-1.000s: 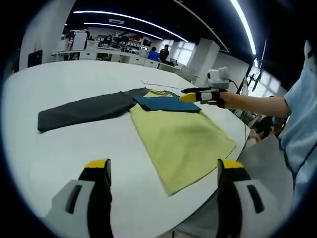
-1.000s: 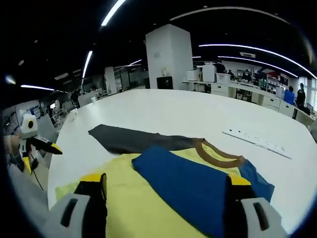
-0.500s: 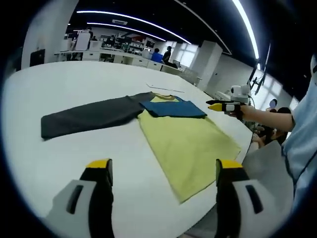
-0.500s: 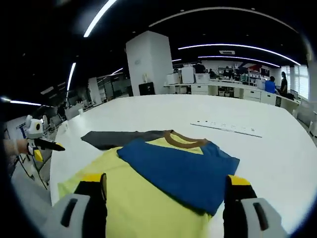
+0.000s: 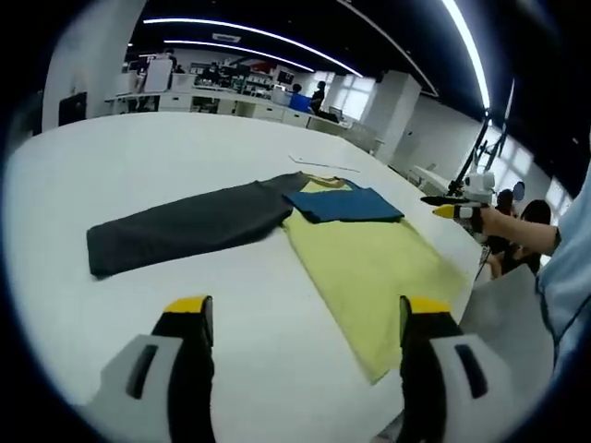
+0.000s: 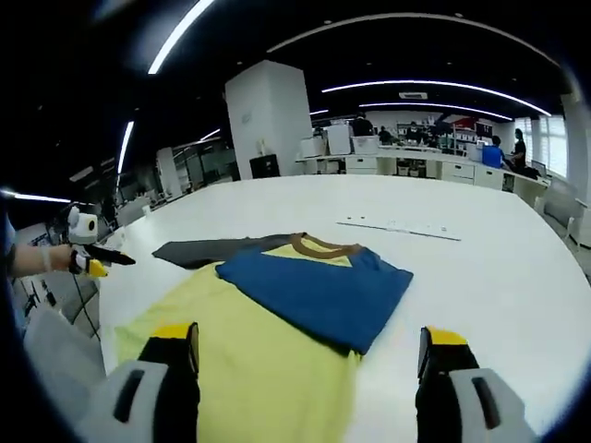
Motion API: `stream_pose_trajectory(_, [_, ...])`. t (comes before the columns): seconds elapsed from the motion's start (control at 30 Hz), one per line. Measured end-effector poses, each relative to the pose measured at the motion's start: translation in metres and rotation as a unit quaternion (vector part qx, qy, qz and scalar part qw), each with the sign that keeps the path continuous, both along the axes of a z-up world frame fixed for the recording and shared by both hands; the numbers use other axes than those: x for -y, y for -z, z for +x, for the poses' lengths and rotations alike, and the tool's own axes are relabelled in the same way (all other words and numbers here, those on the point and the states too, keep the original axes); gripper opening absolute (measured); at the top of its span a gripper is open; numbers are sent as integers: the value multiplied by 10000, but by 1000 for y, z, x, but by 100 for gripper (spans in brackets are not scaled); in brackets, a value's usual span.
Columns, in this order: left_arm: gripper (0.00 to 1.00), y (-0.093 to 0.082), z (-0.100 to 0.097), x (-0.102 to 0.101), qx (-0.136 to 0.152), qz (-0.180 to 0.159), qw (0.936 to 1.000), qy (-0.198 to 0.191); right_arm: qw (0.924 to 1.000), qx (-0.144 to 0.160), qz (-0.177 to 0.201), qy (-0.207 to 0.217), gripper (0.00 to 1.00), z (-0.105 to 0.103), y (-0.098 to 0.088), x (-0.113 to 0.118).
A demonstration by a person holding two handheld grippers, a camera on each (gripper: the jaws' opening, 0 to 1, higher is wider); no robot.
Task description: Fold the garment on the visible template until the final outline fits inside the template.
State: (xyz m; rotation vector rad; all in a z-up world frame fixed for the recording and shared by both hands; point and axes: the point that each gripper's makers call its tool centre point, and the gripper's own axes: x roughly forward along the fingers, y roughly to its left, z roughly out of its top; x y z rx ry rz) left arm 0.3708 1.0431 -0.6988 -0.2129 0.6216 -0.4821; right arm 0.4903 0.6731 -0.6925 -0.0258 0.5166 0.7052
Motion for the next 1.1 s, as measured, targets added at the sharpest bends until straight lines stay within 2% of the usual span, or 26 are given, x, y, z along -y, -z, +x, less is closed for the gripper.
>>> stream_pose_trajectory(0.07, [76,3,7,-12,-36,105,9999,-70,10000,-33,21,-23,100,-6,-1,0])
stream_pose_trajectory(0.1, [74,4,13,-25,10,402,9990,-200,9999,-62,86,-65,100,-9,-1,-2])
stream_pose_trajectory(0.2, [71,2,28,-49,-8,347,9975,-612,9999,-87,78,-63,100,-16,-1,-1])
stream_pose_trajectory(0.27, [67,5,39,-72,-42,461,9945,-935,9999,-127,90,-43,100,-18,1,2])
stream_pose_trajectory(0.3, [66,7,45,-92,-43,694,9896,-1257,9998,-150,115,-46,100,-20,1,3])
stream_pose_trajectory(0.4, [66,8,56,-114,-7,729,9854,-1539,9998,-153,85,-22,100,-23,1,7])
stream_pose_trajectory(0.47, [62,15,62,-128,-124,707,9842,-1618,9997,-205,148,18,100,-25,1,10])
stream_pose_trajectory(0.53, [59,27,62,-143,-381,905,9778,-1852,9997,-203,111,25,100,-28,3,13])
stream_pose_trajectory(0.63, [57,36,65,-152,-474,864,9744,-2021,9996,-267,106,69,100,-32,5,17])
stream_pose_trajectory(0.77, [44,49,63,-165,-760,775,9635,-2446,9994,-312,49,102,100,-38,8,23])
stream_pose_trajectory(0.87, [40,51,65,-169,-757,428,9556,-2816,9992,-357,90,160,100,-42,8,26])
stream_pose_trajectory(1.0, [35,56,63,-174,-821,423,9506,-2962,9989,-382,184,216,100,-45,6,28])
stream_pose_trajectory(1.03, [32,58,68,-182,-781,377,9496,-3013,9989,-376,170,216,100,-46,6,28])
stream_pose_trajectory(1.1, [26,58,64,-184,-826,347,9459,-3117,9989,-397,128,217,100,-47,7,30])
